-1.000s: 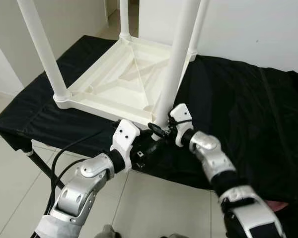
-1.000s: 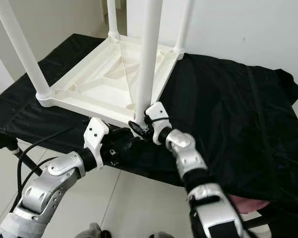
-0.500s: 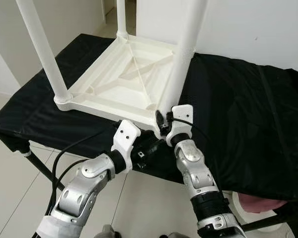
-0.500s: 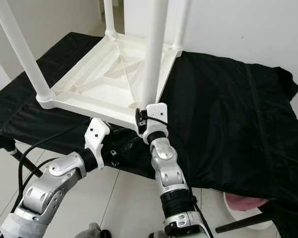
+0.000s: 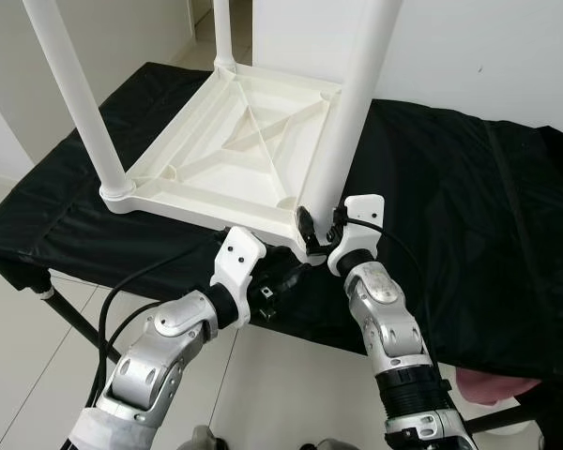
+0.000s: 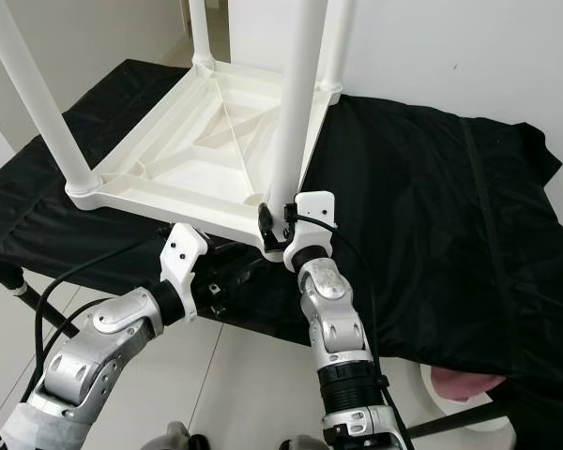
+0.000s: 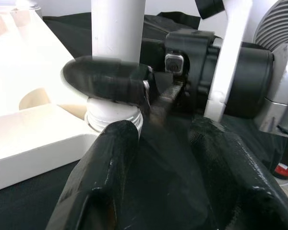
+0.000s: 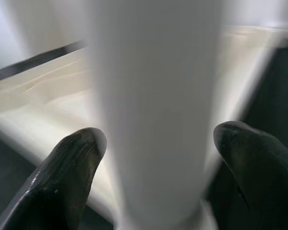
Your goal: Building children table
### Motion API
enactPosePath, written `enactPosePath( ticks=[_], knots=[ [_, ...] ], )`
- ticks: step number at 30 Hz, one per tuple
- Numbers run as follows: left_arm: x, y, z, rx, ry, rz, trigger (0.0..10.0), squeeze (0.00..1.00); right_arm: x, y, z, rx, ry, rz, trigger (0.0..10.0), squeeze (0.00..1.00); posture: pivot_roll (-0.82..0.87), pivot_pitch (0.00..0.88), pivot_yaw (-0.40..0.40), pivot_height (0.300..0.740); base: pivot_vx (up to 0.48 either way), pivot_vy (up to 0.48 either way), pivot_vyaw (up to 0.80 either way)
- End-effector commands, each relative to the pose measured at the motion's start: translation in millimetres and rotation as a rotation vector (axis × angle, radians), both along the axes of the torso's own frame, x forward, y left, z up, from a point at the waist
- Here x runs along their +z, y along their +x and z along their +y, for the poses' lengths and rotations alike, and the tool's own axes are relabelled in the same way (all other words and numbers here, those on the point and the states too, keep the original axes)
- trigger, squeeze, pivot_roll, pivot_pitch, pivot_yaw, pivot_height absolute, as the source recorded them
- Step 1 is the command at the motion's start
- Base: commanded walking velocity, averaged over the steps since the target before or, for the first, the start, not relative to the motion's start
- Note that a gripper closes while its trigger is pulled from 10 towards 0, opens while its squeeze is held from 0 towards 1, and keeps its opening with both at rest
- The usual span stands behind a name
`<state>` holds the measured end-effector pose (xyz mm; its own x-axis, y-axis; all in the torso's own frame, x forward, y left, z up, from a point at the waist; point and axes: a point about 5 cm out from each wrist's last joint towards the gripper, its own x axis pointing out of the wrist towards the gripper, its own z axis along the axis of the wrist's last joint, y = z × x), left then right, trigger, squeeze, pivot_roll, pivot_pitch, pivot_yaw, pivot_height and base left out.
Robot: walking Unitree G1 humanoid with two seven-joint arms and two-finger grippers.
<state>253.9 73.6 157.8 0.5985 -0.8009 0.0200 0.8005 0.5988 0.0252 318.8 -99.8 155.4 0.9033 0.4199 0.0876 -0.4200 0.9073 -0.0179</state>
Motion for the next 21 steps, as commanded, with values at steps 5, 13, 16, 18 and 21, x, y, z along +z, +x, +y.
enactPosePath(
  ticks=[5,13,16,18,21],
  knots=[
    [-2.9,0.1,1.2,-0.001,0.021,0.01,10.0,0.0,-3.1,5.9,-16.7,0.257,-0.098,0.007,10.0,0.0,-0.05,0.04,-0.015,0.74,0.0,0.0,0.0],
    [-0.1,3.4,2.8,-0.005,0.029,-0.001,10.0,0.0,1.0,30.7,-21.8,0.414,-0.223,0.022,10.0,0.0,-0.04,0.03,0.002,0.74,0.0,0.0,0.0],
    [0.9,4.3,2.7,-0.004,0.029,-0.004,10.0,0.0,-0.5,37.1,-16.2,0.455,-0.252,0.038,10.0,0.0,-0.04,0.03,0.005,0.74,0.0,0.0,0.0],
    [1.9,4.9,1.9,-0.004,0.027,-0.007,10.0,0.0,-3.1,40.6,-11.4,0.475,-0.28,0.05,10.0,0.0,-0.04,0.03,0.005,0.74,0.0,0.0,0.0],
    [2.3,5.0,1.4,-0.004,0.026,-0.009,10.0,0.0,-4.4,41.2,-9.4,0.485,-0.289,0.056,10.0,0.0,-0.04,0.03,0.005,0.74,0.0,0.0,0.0]
  ],
)
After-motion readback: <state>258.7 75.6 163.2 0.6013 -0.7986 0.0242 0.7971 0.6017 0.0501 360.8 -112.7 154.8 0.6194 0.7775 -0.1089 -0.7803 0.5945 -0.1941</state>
